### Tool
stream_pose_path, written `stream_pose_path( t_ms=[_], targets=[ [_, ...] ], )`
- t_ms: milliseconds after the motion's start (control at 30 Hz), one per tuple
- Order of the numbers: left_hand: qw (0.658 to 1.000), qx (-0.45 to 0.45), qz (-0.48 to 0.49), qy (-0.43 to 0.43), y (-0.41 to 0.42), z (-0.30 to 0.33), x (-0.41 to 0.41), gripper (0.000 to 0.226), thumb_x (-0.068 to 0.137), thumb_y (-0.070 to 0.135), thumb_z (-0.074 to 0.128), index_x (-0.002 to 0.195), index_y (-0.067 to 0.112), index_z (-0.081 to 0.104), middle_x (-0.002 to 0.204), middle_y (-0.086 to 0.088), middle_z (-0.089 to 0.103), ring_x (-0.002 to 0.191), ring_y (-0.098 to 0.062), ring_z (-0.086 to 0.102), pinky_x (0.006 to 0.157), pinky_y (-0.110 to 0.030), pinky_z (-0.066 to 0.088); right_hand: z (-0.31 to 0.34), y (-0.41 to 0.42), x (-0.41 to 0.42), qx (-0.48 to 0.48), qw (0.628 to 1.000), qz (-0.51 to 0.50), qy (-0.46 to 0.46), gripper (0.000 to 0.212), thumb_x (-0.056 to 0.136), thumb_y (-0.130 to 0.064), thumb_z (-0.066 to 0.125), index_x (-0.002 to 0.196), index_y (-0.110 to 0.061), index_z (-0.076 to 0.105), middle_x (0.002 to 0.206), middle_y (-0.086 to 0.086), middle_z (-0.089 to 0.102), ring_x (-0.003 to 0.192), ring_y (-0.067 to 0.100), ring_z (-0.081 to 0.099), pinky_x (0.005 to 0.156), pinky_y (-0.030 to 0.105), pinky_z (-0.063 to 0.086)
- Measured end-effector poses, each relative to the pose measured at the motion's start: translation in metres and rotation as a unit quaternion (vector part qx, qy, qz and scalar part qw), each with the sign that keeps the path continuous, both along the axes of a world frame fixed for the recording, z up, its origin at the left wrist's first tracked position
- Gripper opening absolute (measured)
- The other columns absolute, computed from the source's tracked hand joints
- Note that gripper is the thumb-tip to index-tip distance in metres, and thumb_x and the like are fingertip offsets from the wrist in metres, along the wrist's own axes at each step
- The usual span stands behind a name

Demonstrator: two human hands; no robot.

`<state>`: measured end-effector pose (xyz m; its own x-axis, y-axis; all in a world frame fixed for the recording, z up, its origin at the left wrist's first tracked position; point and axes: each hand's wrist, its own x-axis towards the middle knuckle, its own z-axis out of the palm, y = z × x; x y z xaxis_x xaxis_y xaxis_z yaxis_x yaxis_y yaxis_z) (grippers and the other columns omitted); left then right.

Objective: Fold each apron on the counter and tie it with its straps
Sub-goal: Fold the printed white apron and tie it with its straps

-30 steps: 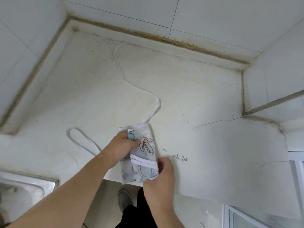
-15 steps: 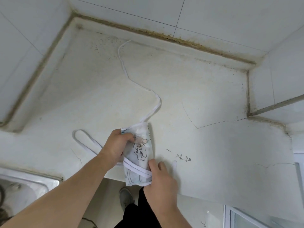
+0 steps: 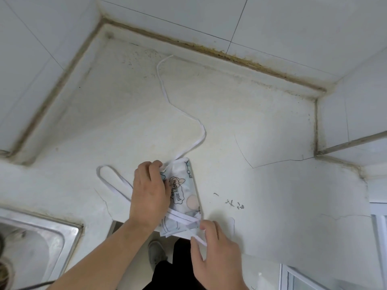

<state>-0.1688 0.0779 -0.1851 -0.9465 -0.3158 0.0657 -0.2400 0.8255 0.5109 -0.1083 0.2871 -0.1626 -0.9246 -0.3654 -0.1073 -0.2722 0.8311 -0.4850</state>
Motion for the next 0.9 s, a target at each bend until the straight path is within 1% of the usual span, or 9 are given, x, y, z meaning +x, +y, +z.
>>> stream_pose_path(
  t_ms=[133, 167, 233, 300, 367, 467, 633, 800, 900],
  targets=[
    [0.985, -0.124, -0.12, -0.016, -0.001, -0.003, 0.005, 0.069, 0.063, -0.014, 0.061, 0.123, 0.021, 0.063, 0.114, -0.008, 0.046, 0.096, -0.031, 0.046, 0.084, -0.042, 0.041, -0.007, 0.003, 0.03, 0.031, 0.999, 0.003, -0.044, 0.016, 0.093, -0.04, 0.054, 0.087, -0.036, 0.04, 0.077, -0.015, 0.048, 0.051, 0.008, 0.043, 0.054, 0.014, 0.046],
    [0.979, -0.145, -0.142, -0.025, 0.0, -0.003, 0.006, 0.067, 0.063, -0.012, 0.059, 0.121, 0.02, 0.065, 0.114, -0.007, 0.046, 0.096, -0.031, 0.047, 0.084, -0.042, 0.042, -0.012, 0.001, 0.034, 0.064, 0.995, 0.008, -0.072, 0.019, 0.09, -0.04, 0.051, 0.085, -0.037, 0.032, 0.072, -0.018, 0.043, 0.049, 0.006, 0.04, 0.082, 0.011, 0.05],
    [0.977, -0.152, -0.144, -0.032, 0.0, -0.007, 0.008, 0.055, 0.07, -0.007, 0.064, 0.121, 0.017, 0.065, 0.115, -0.009, 0.047, 0.096, -0.031, 0.048, 0.084, -0.043, 0.044, -0.013, 0.002, 0.039, 0.151, 0.981, 0.044, -0.114, 0.021, 0.086, -0.035, 0.045, 0.085, -0.037, 0.025, 0.068, -0.019, 0.038, 0.05, 0.002, 0.04, 0.127, 0.026, 0.012],
    [0.983, -0.123, -0.129, -0.035, -0.002, -0.008, 0.009, 0.035, 0.087, 0.012, 0.064, 0.122, 0.016, 0.064, 0.116, -0.008, 0.047, 0.096, -0.03, 0.048, 0.084, -0.043, 0.045, 0.004, -0.008, 0.022, 0.124, 0.972, -0.003, -0.2, 0.014, 0.093, -0.025, 0.043, 0.091, -0.034, 0.033, 0.084, -0.018, 0.053, 0.073, 0.002, 0.053, 0.118, 0.035, 0.033],
    [0.987, -0.095, -0.122, -0.041, -0.006, -0.01, 0.01, 0.031, 0.096, 0.031, 0.054, 0.125, 0.02, 0.062, 0.118, -0.007, 0.047, 0.097, -0.029, 0.048, 0.084, -0.043, 0.047, 0.026, -0.021, 0.0, 0.123, 0.964, -0.071, -0.224, 0.002, 0.093, -0.029, 0.043, 0.092, -0.03, 0.043, 0.097, -0.007, 0.064, 0.089, 0.017, 0.063, 0.08, 0.035, 0.051],
    [0.989, -0.078, -0.112, -0.062, -0.012, -0.015, 0.011, 0.037, 0.098, 0.044, 0.048, 0.128, 0.027, 0.061, 0.124, -0.007, 0.046, 0.103, -0.029, 0.05, 0.088, -0.044, 0.048, 0.042, -0.028, -0.025, 0.102, 0.988, -0.116, -0.017, 0.01, 0.084, -0.033, 0.046, 0.083, -0.025, 0.051, 0.075, -0.006, 0.057, 0.071, 0.02, 0.061, 0.052, 0.032, 0.041],
    [0.98, -0.129, -0.112, -0.103, -0.016, -0.016, 0.012, 0.043, 0.098, 0.052, 0.043, 0.135, 0.032, 0.054, 0.136, -0.007, 0.044, 0.115, -0.033, 0.048, 0.094, -0.048, 0.046, 0.023, -0.056, -0.065, 0.107, 0.966, -0.103, -0.21, 0.051, 0.095, -0.053, 0.061, 0.129, -0.02, 0.041, 0.121, -0.004, 0.051, 0.113, 0.019, 0.054, 0.081, 0.033, 0.045],
    [0.991, -0.024, -0.065, -0.111, -0.019, 0.0, 0.016, 0.048, 0.093, 0.048, 0.068, 0.139, 0.044, 0.053, 0.148, 0.0, 0.035, 0.125, -0.031, 0.041, 0.103, -0.051, 0.043, 0.009, -0.062, -0.07, -0.089, 0.911, -0.235, -0.327, 0.022, 0.084, -0.022, 0.08, 0.102, -0.021, 0.067, 0.094, -0.008, 0.073, 0.086, 0.013, 0.07, 0.078, 0.036, 0.06],
    [0.996, 0.082, -0.009, -0.043, -0.018, 0.029, 0.023, 0.044, 0.084, 0.033, 0.082, 0.125, 0.035, 0.064, 0.133, 0.002, 0.043, 0.108, -0.021, 0.048, 0.097, -0.042, 0.049, 0.032, -0.051, -0.072, -0.206, 0.857, -0.233, -0.411, 0.023, 0.084, -0.015, 0.074, 0.104, -0.024, 0.075, 0.096, -0.001, 0.08, 0.093, 0.022, 0.076, 0.085, 0.042, 0.063]
  ],
)
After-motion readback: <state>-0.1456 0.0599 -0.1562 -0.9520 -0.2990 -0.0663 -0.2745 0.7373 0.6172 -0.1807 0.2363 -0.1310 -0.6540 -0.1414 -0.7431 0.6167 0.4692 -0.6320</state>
